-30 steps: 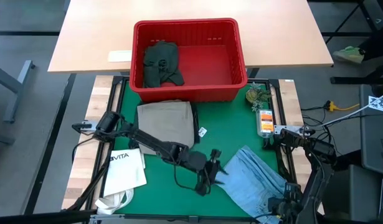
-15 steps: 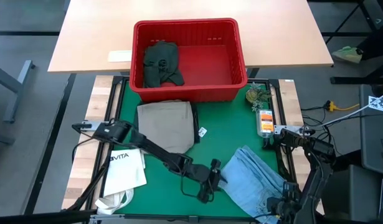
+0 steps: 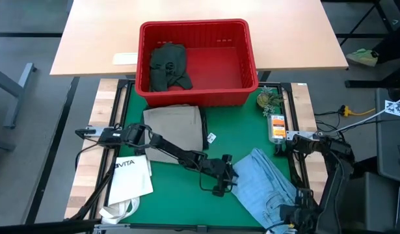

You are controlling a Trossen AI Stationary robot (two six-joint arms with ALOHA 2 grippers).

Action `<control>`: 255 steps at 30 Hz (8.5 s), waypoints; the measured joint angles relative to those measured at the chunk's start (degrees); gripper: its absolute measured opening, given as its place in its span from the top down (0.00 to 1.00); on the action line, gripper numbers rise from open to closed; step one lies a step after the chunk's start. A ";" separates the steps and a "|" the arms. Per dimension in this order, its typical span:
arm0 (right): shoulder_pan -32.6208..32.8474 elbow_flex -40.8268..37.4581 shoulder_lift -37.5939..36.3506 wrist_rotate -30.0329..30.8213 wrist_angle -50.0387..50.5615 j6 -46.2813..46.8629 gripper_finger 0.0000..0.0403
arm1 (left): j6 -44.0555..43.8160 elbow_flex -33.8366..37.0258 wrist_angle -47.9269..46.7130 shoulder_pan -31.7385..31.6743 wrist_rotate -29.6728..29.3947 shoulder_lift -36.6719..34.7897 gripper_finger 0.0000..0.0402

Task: Fold Laundry from Bin
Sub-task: Fold the light blue pants

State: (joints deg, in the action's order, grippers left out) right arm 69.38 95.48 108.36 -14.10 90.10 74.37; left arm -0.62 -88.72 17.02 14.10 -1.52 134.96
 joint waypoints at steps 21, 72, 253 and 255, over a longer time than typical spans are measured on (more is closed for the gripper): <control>-5.42 0.55 -1.38 28.22 -0.04 -0.22 0.42 | 0.79 0.36 -26.46 0.01 1.02 -8.67 0.56; -56.86 -53.66 -36.45 20.95 -88.12 -66.07 0.42 | -9.95 0.25 -35.48 10.26 -7.58 -10.38 0.56; -68.04 -34.38 -7.80 33.90 -51.11 -65.81 0.42 | -36.86 4.82 -42.65 13.64 -17.93 -12.96 1.00; -68.15 -34.29 -7.83 31.95 -51.48 -67.22 0.42 | -37.18 4.84 -42.57 13.67 -18.71 -12.96 1.00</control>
State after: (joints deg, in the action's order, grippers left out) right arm 1.23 61.19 100.53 17.86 38.62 7.15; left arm -37.81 -83.88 -25.55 27.77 -20.23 121.99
